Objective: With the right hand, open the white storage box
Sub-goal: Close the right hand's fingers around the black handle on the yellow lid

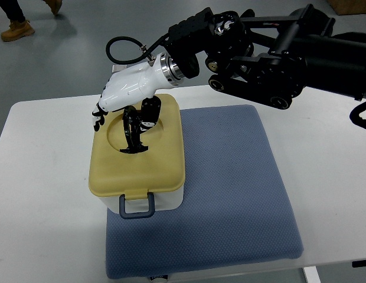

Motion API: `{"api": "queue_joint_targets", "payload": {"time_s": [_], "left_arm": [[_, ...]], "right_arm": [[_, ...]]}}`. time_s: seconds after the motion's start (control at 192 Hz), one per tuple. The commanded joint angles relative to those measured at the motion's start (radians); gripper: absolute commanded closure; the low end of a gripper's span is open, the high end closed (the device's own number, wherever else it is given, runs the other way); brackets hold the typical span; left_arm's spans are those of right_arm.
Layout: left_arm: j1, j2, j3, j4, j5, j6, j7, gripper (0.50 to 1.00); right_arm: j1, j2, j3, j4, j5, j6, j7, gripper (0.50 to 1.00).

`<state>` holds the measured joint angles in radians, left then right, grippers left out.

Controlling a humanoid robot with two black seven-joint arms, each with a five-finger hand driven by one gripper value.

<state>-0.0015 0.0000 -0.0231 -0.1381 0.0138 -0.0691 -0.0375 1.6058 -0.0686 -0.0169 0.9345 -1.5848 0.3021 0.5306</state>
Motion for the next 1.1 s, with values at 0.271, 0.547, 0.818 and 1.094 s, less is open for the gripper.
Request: {"api": "queue_joint_targets", "payload": {"time_s": [0.271, 0.547, 0.818, 1.094], "left_arm": [[0.000, 0.000, 0.000, 0.000, 0.000, 0.000, 0.001, 0.500], [0.000, 0.000, 0.000, 0.000, 0.000, 0.000, -0.001, 0.500], [0.000, 0.000, 0.000, 0.000, 0.000, 0.000, 0.001, 0.500], [0.000, 0.000, 0.000, 0.000, 0.000, 0.000, -0.001, 0.500]], "right_arm": [[-0.007, -0.002, -0.032, -0.005, -0.001, -0.003, 0.009, 0.799], [-0.006, -0.004, -0.032, -0.003, 0.000, -0.003, 0.014, 0.887], [0.002, -0.007, -0.032, 0.000, 0.005, -0.001, 0.014, 0.967], [0.002, -0.004, -0.029, 0.003, 0.006, 0.006, 0.015, 1.000]]}}
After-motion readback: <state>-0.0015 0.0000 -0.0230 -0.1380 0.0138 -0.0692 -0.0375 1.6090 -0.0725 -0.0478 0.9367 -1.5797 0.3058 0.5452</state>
